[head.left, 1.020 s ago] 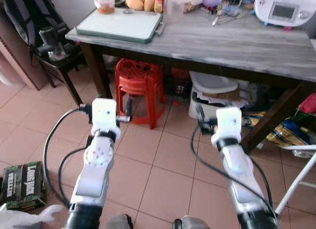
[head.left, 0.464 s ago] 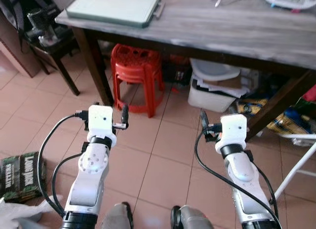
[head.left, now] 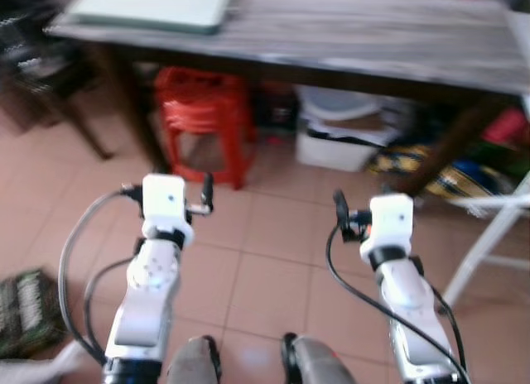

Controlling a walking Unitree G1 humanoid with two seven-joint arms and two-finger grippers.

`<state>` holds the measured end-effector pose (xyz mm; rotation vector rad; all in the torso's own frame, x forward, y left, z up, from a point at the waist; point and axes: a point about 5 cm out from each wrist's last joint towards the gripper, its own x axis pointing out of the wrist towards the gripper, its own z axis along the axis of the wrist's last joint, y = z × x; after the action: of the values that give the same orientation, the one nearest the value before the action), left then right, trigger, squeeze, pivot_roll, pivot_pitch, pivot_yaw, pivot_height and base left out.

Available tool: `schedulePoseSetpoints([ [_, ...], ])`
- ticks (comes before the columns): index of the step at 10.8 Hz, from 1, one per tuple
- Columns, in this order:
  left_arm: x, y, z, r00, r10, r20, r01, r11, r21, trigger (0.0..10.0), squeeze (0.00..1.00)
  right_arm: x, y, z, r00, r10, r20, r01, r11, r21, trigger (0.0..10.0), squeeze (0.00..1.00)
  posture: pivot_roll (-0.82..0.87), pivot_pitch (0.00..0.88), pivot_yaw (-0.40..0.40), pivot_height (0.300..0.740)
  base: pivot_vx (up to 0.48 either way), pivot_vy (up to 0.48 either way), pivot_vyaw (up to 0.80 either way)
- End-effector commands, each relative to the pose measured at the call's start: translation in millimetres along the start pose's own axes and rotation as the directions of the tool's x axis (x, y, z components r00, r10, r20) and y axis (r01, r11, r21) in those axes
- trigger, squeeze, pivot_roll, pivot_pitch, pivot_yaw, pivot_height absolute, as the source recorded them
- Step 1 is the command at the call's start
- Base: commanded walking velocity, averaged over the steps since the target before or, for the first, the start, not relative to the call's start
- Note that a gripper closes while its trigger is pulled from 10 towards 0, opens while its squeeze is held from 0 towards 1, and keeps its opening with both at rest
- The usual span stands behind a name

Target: Setting the table

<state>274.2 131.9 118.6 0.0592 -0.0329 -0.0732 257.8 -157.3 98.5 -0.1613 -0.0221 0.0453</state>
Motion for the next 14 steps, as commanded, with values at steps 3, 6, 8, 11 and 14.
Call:
schedulePoseSetpoints([
  [3,10.2,-4.5,-1.8,1.0,-0.003,0.018,0.003,1.0,-0.001,10.0,0.0,17.2,8.2,10.3,0.997,0.048,0.069,-0.046,0.999,-0.024,10.0,0.0,-0.01,0.062,-0.009,0.74,0.0,0.0,0.0],
  [6,11.9,-13.2,2.6,0.997,-0.06,0.058,0.06,0.998,-0.01,10.0,0.0,25.1,7.8,16.4,0.994,0.052,0.101,-0.049,0.998,-0.031,10.0,0.0,-0.01,0.04,-0.009,0.74,0.0,0.0,0.0],
  [8,1.8,-14.2,-2.1,0.996,-0.081,0.047,0.081,0.997,-0.013,10.0,0.0,14.2,1.5,12.4,0.996,0.028,0.084,-0.026,0.999,-0.022,10.0,0.0,-0.02,0.076,-0.007,0.74,0.0,0.0,-0.8],
  [11,-9.2,-13.6,-5.6,0.995,-0.094,0.027,0.095,0.995,-0.019,10.0,0.0,2.5,2.4,8.4,0.998,0.033,0.06,-0.032,0.999,-0.023,10.0,0.0,-0.02,0.119,-0.013,0.74,0.0,-0.161,-0.15],
  [14,-8.6,-13.5,-1.4,0.995,-0.096,0.032,0.097,0.995,-0.033,10.0,0.0,5.6,1.9,16.8,0.995,0.043,0.09,-0.041,0.999,-0.024,10.0,0.0,-0.01,0.111,-0.011,0.74,0.0,-0.262,0.0],
])
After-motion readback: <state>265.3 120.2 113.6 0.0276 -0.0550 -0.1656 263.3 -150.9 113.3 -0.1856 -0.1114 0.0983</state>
